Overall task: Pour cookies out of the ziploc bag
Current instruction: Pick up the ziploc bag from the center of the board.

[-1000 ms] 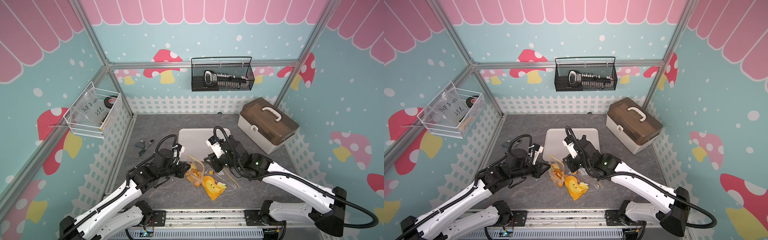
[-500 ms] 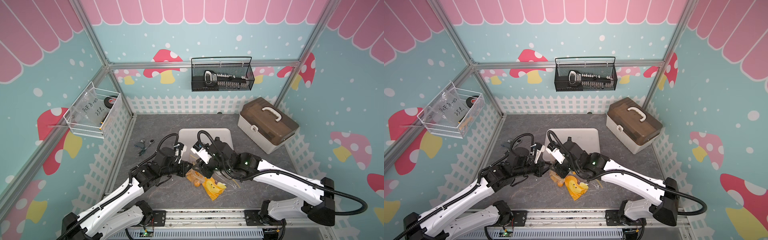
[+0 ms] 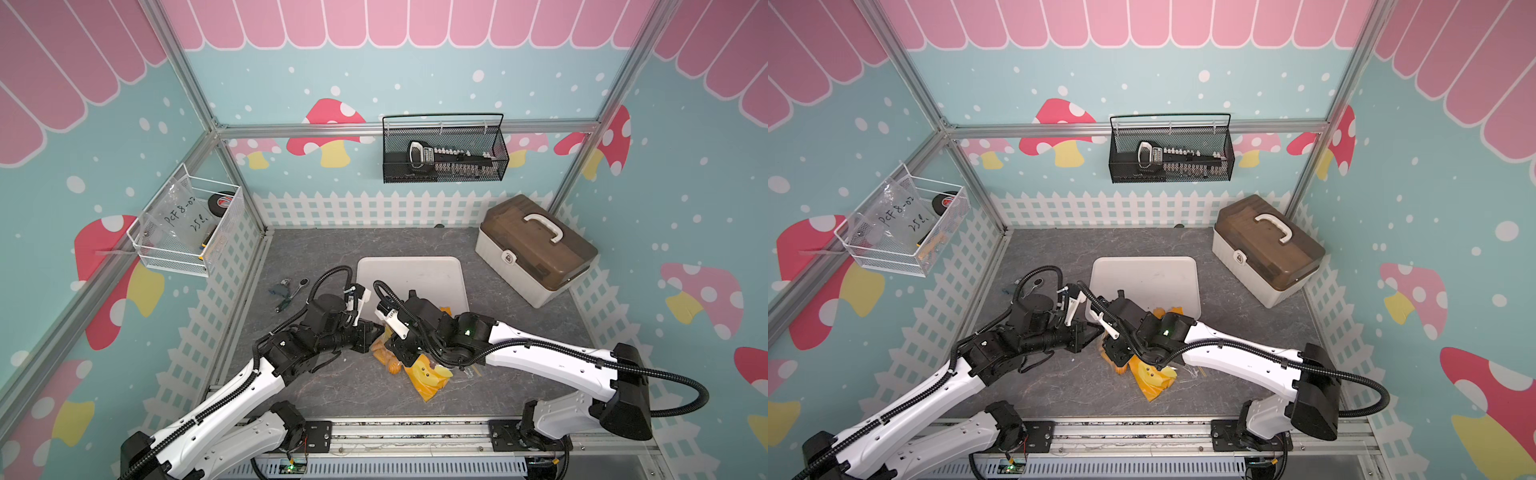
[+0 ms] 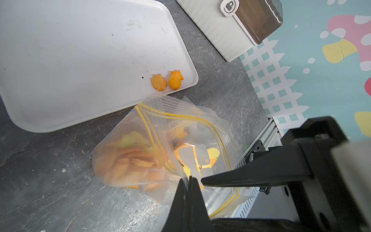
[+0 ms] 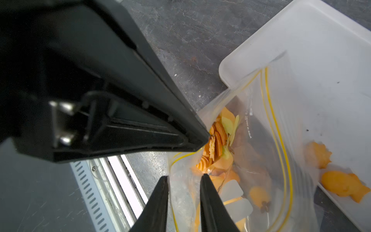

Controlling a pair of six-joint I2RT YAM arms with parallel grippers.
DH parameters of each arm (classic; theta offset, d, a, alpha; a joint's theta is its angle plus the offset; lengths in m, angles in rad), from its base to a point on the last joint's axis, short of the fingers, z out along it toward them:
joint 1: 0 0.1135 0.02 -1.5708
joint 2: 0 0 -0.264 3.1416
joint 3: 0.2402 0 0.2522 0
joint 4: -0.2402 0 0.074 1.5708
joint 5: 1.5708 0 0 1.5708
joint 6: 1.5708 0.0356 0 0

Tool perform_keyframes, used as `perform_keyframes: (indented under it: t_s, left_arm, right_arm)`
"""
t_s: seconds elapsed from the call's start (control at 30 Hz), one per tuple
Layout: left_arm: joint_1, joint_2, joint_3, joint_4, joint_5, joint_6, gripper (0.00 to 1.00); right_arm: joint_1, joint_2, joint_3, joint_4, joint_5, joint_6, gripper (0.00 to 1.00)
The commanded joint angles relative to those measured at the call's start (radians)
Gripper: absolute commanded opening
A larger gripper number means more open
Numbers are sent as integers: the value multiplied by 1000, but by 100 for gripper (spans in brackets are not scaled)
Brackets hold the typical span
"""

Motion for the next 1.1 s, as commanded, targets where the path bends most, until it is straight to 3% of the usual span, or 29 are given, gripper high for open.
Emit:
perform_keyframes:
  t_s: [0.0,0.13,0.2,0.37,0.6,0.77,1.07]
  left_arm:
    - [6,-5,14,30,15,-9,0]
    - [8,0,11,35,13,-9,0]
    - [11,-4,7,33,-2,-9,2]
    - [85,-34,-31,-15,-122,-22,32]
    - [294,-217,-188,59,-114,-76,63]
    - [368,-288,-227,72,-106,-86,65]
    - [418,-237,-284,178,-63,-98,63]
  right_arm:
    - [10,-14,-10,23,-3,13,21]
    - [11,-1,-7,30,14,12,0]
    - [9,-3,-5,38,29,8,0]
    - [-36,-5,27,62,17,-13,0]
    - [-122,68,153,97,-82,-37,0]
    - [-153,170,328,100,-124,-50,0]
    - [-258,343,522,185,-205,-56,0]
